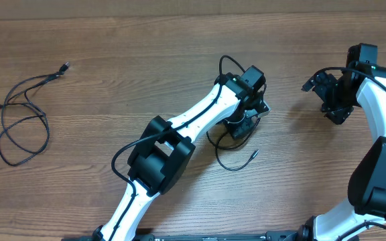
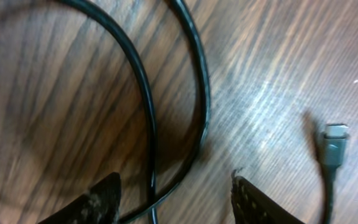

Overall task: Untangle cables
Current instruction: 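Lower the left gripper onto the center black cable and grasp it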

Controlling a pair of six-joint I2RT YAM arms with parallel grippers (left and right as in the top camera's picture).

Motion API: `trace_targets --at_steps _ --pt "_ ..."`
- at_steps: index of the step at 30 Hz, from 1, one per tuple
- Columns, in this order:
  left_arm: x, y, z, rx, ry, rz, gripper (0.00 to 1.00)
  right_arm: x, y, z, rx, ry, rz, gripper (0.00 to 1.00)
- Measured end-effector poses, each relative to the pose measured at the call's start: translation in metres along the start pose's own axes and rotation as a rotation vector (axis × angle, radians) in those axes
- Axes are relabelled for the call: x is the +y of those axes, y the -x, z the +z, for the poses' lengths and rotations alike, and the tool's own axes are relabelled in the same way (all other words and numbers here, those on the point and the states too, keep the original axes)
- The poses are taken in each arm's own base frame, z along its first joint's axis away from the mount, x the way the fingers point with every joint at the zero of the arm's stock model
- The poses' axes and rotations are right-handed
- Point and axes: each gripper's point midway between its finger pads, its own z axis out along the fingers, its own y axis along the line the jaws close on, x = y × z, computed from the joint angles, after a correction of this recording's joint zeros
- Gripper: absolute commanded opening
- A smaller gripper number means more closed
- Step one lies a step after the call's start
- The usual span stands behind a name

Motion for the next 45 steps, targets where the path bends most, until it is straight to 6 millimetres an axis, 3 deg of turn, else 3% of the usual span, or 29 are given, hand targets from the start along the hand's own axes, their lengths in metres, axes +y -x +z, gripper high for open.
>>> trace_targets --at_steps 4,5,6,7,17,22,25,30,34,37,41,45 --pt "0.003 -0.007 0.008 0.017 0.017 -0.001 0.56 0.000 0.000 0.000 0.000 0.001 -0.001 1.00" --pt "0.004 -0.008 0.008 0.017 0.021 -0.002 0.47 0.000 0.000 0.000 0.000 0.001 0.000 1.00" --pt "0.004 -0.009 0.008 0.019 0.026 -0.002 0.31 0.000 0.000 0.000 0.000 0.001 0.000 1.00" --pt "0.005 -0.010 0.009 0.023 0.031 -0.004 0.05 0.000 0.000 0.000 0.000 0.001 0.000 1.00" --pt "0.009 -0.016 0.008 0.043 0.067 -0.047 0.04 0.000 0.000 0.000 0.000 0.001 0.000 1.00" --pt "0.027 -0.023 -0.005 0.090 0.185 -0.116 0.04 0.000 0.000 0.000 0.000 0.001 -0.001 1.00" --pt "0.038 -0.016 -0.018 0.069 0.233 -0.154 0.04 0.000 0.000 0.000 0.000 0.001 0.000 1.00" --pt "0.042 -0.015 -0.032 0.063 0.245 -0.199 0.09 0.000 0.000 0.000 0.000 0.001 -0.001 1.00" --pt "0.031 -0.023 -0.031 0.098 0.189 -0.216 0.30 0.000 0.000 0.000 0.000 0.001 0.000 1.00" --pt "0.022 -0.027 -0.031 0.114 0.145 -0.229 0.40 0.000 0.000 0.000 -0.001 0.001 0.000 1.00" --pt "0.016 -0.032 -0.030 0.132 0.112 -0.234 0.67 0.000 0.000 0.000 0.000 0.001 0.000 1.00" --pt "0.010 -0.039 -0.031 0.156 0.060 -0.232 0.72 0.000 0.000 0.000 0.000 0.001 0.000 1.00"
